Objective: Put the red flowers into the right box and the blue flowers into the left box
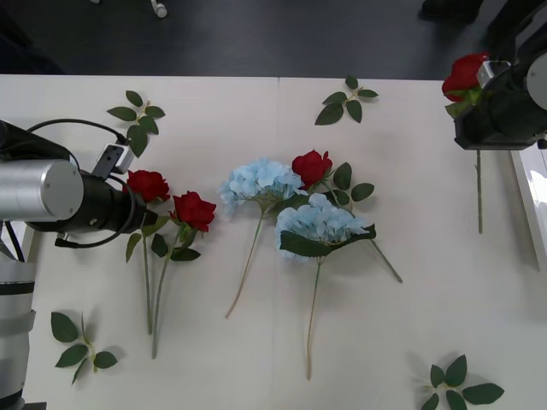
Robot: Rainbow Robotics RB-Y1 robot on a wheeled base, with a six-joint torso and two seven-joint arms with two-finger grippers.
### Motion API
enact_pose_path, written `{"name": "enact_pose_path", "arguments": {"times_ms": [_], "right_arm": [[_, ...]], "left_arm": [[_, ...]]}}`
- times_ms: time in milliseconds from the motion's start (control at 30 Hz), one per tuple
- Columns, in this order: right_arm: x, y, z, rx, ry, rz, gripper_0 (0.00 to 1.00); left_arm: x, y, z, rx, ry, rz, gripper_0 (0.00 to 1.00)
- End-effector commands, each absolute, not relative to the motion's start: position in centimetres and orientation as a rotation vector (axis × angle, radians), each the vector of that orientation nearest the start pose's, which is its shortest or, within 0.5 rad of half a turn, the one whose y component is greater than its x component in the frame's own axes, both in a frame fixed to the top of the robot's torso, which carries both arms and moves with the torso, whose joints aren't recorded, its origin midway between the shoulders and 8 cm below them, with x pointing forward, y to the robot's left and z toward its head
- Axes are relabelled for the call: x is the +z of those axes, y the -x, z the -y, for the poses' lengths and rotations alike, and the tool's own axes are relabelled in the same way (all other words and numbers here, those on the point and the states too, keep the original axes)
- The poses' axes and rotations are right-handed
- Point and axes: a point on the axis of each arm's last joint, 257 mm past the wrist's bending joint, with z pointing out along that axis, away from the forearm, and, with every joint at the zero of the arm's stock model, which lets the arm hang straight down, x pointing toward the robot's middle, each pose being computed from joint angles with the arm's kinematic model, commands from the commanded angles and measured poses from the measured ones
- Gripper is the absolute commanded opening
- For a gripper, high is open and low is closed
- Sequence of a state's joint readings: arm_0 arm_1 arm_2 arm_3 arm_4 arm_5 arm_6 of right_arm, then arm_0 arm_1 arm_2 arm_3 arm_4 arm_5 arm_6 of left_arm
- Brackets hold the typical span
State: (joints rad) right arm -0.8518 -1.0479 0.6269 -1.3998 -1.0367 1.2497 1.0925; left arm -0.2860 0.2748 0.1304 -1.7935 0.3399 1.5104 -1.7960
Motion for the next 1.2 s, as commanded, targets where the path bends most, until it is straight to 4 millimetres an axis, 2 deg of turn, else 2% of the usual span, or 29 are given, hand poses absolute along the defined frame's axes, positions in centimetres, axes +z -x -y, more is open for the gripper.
{"name": "enact_pose_path", "arguments": {"times_ms": [33,300,433,500,633,733,900,967,1000,1033,1100,1200], "right_arm": [[-15.4,-56.1,39.3,-0.061,-0.032,-2.598,0.0],[-13.0,-55.5,45.5,-0.043,-0.091,-2.591,0.0],[-12.2,-54.3,48.4,-0.057,-0.095,-2.607,0.0],[-12.1,-53.5,49.7,-0.064,-0.094,-2.624,0.0],[-12.1,-51.9,53.7,-0.128,-0.083,-2.654,0.0],[-12.1,-51.2,56.4,-0.171,-0.056,-2.651,0.0],[-12.9,-50.3,59.7,-0.226,-0.037,-2.655,0.0],[-13.5,-49.9,60.7,-0.251,-0.026,-2.664,0.0],[-14.0,-49.4,61.5,-0.269,-0.024,-2.674,0.0],[-14.5,-49.1,62.1,-0.285,-0.015,-2.68,0.0],[-15.0,-48.7,63.1,-0.32,0.005,-2.685,0.0],[-15.5,-48.7,64.3,-0.369,0.036,-2.672,0.0]], "left_arm": [[-27.3,-50.0,-26.7,-0.004,-0.271,-2.521,1.0],[-28.6,-50.8,-26.0,0.017,-0.283,-2.528,1.0],[-29.5,-51.0,-25.6,0.028,-0.292,-2.536,1.0],[-29.9,-51.1,-25.5,0.031,-0.294,-2.541,1.0],[-30.8,-50.9,-25.0,0.035,-0.293,-2.554,1.0],[-31.5,-50.8,-24.6,0.026,-0.284,-2.565,1.0],[-32.0,-50.9,-24.0,0.02,-0.278,-2.564,1.0],[-32.4,-50.9,-24.0,0.021,-0.278,-2.571,0.83],[-32.4,-50.9,-24.0,0.023,-0.277,-2.568,0.58],[-32.4,-51.0,-23.9,0.022,-0.276,-2.568,0.28],[-32.6,-50.9,-23.9,0.02,-0.275,-2.571,0.15],[-32.6,-50.9,-24.0,0.022,-0.271,-2.571,0.06]]}}
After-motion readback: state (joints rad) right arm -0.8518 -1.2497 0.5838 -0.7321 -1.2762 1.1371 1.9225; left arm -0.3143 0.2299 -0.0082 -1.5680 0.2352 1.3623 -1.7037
